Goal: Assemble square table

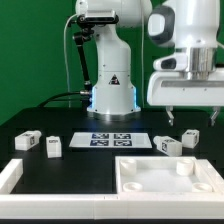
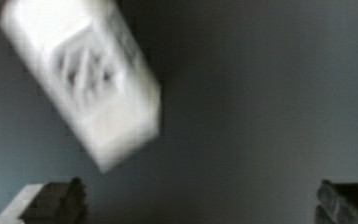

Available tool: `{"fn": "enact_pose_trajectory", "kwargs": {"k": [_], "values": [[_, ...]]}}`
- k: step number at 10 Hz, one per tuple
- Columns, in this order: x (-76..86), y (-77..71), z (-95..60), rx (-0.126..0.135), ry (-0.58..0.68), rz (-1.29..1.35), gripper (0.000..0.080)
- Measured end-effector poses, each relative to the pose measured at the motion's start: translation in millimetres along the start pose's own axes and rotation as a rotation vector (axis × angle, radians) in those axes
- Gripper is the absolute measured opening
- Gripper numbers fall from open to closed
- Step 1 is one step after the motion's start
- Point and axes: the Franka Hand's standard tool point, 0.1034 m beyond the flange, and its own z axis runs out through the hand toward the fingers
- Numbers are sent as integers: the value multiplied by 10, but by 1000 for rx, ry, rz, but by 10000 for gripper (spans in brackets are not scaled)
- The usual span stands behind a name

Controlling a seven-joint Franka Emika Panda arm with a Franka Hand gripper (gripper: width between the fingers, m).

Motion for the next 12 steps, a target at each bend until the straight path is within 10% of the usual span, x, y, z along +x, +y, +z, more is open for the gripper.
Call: {"fn": "enact_pose_trajectory", "kwargs": {"k": [1, 4, 8, 12], "values": [[185, -80, -152, 49, 40, 128, 649], [169, -59, -133, 51, 15, 134, 649], [61, 106, -86, 128, -253, 225, 649], [25, 170, -60, 123, -472, 221, 649]]}}
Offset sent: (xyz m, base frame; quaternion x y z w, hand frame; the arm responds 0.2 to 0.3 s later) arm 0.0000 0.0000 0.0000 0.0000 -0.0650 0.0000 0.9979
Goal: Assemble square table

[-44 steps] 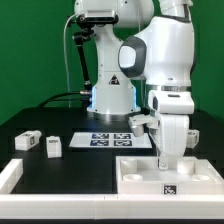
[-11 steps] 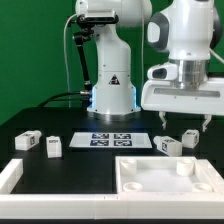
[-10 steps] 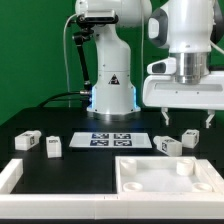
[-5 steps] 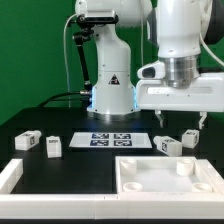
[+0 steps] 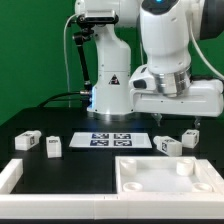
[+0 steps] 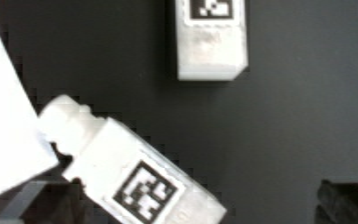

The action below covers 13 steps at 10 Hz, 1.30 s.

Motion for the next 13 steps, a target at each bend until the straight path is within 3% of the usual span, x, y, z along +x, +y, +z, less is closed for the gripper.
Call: {"fn": "enact_pose_trajectory", "kwargs": {"k": [2, 3, 6, 7, 8, 9, 13], "values": [[-97, -43, 268, 1, -91, 33, 649], [-67, -72, 285, -24, -111, 39, 649], [-51, -75, 289, -24, -106, 38, 649], [-83, -124, 348, 3, -104, 59, 649], [-177, -188, 394, 11, -120, 45, 649], [-230, -251, 364, 63, -151, 39, 649], [-200, -224, 355, 69, -151, 40, 649]]}}
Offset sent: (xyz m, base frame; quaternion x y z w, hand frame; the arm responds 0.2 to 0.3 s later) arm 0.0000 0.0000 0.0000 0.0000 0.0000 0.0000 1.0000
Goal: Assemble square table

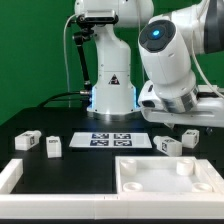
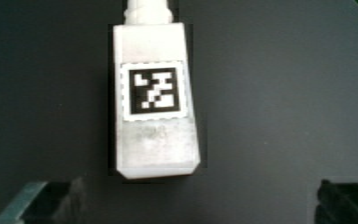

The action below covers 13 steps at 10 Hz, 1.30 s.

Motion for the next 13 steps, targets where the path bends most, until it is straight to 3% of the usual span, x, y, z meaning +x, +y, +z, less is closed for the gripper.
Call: {"fn": "enact_pose_trajectory", "kwargs": {"k": [2, 4, 5, 6, 9, 11, 12, 13], "values": [[-1, 24, 21, 0, -10, -2, 649], [-24, 190, 191, -14, -99, 33, 649], [-32, 200, 273, 2, -120, 62, 649], [-50, 199, 367, -2, -137, 75, 649], [-28, 193, 385, -6, -134, 74, 649], [-20, 195, 383, -5, -131, 75, 385], [-18, 197, 381, -5, -131, 76, 385], [-16, 198, 380, -5, -131, 76, 288]]}}
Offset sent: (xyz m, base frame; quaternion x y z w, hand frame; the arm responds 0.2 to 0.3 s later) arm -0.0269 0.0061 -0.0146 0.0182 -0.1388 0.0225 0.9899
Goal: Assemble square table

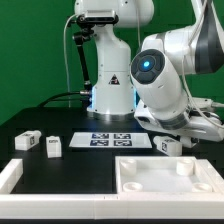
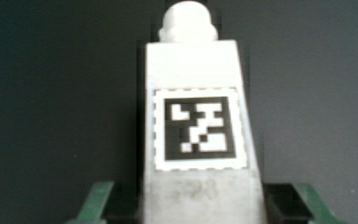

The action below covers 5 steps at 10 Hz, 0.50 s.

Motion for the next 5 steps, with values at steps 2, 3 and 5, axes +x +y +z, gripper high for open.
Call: {"fn": "enact_pose_trajectory", "kwargs": {"k": [2, 3, 5], "values": [[1, 1, -1, 0, 0, 0, 288], [1, 1, -1, 0, 0, 0, 288], [6, 10, -33, -6, 0, -6, 288]]}}
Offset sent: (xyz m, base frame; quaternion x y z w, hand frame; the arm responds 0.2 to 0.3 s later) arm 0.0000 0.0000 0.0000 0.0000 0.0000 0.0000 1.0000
